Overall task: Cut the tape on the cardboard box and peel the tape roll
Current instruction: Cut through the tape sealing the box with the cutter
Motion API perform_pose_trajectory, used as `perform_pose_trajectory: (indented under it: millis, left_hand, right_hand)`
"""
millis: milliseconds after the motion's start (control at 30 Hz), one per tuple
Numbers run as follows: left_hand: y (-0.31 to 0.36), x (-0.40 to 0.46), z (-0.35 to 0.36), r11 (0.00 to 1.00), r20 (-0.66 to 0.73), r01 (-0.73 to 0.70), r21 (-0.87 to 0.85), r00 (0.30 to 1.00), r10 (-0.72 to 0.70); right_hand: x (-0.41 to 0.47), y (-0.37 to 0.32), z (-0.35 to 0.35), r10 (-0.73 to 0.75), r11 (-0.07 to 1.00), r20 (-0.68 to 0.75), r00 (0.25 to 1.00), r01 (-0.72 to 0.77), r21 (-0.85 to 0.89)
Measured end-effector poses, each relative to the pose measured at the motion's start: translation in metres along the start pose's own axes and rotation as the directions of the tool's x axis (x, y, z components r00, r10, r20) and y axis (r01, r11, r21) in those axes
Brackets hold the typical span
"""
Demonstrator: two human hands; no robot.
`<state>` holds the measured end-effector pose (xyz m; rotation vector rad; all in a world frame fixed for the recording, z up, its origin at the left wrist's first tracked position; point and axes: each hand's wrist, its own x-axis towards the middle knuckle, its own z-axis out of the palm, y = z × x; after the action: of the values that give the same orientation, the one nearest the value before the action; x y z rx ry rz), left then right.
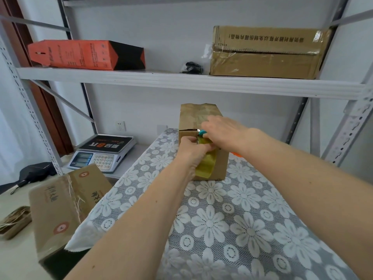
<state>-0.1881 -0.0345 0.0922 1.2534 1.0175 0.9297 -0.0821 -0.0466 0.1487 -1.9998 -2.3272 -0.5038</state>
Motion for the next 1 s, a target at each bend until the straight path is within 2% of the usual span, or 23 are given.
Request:
perform_pose_trajectory:
  millis: [167, 400, 567, 733, 833, 933, 1000]
  left_hand:
    - [0.000, -0.002, -0.001, 1.000, -0.002, -0.014, 0.012, 1.000, 0.014]
    - [0.002, -0.003, 0.001, 1.000, -0.018, -0.007, 0.019, 1.000, 0.007]
    - [0.003, -0.004, 0.003, 1.000, -0.028, 0.000, 0.013, 1.000, 0.001]
    - [0.002, -0.006, 0.003, 0.997, -0.048, 0.076, -0.033, 0.996, -0.078]
    - [-0.002, -0.007, 0.001, 0.990, -0.039, 0.117, -0.076, 0.992, -0.120]
    - [-0.001, -0.010, 0.001, 0.969, -0.067, 0.157, -0.190, 0.983, -0.173]
    - [-0.003, -0.011, 0.001, 0.977, -0.120, 0.130, -0.169, 0.981, -0.152]
  right_hand:
    - [0.002, -0.001, 0.003, 0.038, 0.998, -0.014, 0.999, -0.037, 0.059]
    - [-0.002, -0.004, -0.003, 0.021, 0.995, 0.023, 1.000, -0.018, -0.094]
    - [-0.010, 0.005, -0.001, 0.075, 0.995, 0.038, 0.996, -0.072, -0.076]
    - [-0.020, 0.019, 0.003, 0.144, 0.986, 0.104, 0.984, -0.133, -0.102]
    - [-0.025, 0.026, 0.003, 0.187, 0.982, 0.079, 0.979, -0.185, -0.032]
    - [-0.027, 0.023, 0.001, 0.197, 0.978, 0.034, 0.980, -0.199, 0.065]
    - [-0.029, 0.021, 0.002, 0.209, 0.971, 0.009, 0.978, -0.208, 0.117]
